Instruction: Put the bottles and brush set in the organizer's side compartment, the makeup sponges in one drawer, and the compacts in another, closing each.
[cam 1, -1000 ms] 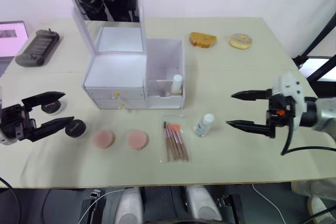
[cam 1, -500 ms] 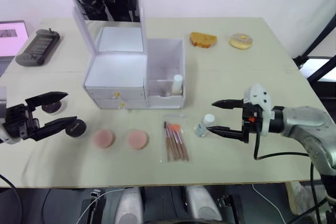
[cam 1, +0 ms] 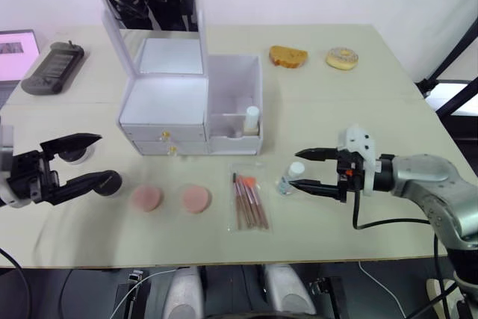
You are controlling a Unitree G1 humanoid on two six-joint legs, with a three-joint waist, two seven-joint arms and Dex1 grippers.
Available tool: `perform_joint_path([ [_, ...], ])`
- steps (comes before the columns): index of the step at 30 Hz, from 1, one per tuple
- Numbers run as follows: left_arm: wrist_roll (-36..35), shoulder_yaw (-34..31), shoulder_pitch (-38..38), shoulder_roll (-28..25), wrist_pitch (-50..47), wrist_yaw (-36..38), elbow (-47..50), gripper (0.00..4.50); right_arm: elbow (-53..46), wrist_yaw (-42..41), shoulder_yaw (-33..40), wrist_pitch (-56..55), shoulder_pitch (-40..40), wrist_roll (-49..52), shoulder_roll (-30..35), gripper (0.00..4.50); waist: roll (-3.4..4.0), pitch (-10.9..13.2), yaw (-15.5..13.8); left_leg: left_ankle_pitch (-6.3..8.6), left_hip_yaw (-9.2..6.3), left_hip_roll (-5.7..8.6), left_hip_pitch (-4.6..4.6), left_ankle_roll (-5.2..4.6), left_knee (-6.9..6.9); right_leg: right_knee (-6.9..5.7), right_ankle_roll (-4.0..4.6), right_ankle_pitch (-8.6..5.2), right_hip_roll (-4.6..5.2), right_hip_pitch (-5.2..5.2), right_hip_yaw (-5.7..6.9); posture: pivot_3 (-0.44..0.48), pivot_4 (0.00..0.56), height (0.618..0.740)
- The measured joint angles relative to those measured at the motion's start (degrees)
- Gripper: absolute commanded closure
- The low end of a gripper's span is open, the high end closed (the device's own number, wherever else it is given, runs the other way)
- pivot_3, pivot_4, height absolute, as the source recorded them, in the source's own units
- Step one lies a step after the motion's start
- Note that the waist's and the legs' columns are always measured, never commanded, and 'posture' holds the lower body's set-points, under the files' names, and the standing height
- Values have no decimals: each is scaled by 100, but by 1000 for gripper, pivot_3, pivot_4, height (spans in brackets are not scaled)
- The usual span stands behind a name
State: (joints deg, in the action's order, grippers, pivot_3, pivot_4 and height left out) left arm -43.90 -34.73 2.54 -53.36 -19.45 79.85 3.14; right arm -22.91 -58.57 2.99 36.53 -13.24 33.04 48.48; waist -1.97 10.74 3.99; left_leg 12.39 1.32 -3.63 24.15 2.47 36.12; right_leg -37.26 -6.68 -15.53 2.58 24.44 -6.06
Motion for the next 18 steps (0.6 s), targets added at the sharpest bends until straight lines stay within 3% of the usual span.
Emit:
perform_joint_path([
  [2,0,2,-13,0,0,-4,0,0,-30,30,-9,66,-80,42,-18,1667,0,0,-3,0,0,0,0,0,0,0,0,0,0,0,0,0,150,740],
  [6,2,3,-21,0,1,-7,-1,0,-37,48,-16,134,-155,86,-26,3707,0,0,-4,0,0,0,0,0,0,0,0,0,0,0,0,0,150,740],
  [18,-3,5,-110,10,2,-71,-2,0,186,-169,-94,21,-300,76,-15,3827,0,0,-2,0,0,0,0,0,1,0,-1,0,0,0,0,0,150,740],
])
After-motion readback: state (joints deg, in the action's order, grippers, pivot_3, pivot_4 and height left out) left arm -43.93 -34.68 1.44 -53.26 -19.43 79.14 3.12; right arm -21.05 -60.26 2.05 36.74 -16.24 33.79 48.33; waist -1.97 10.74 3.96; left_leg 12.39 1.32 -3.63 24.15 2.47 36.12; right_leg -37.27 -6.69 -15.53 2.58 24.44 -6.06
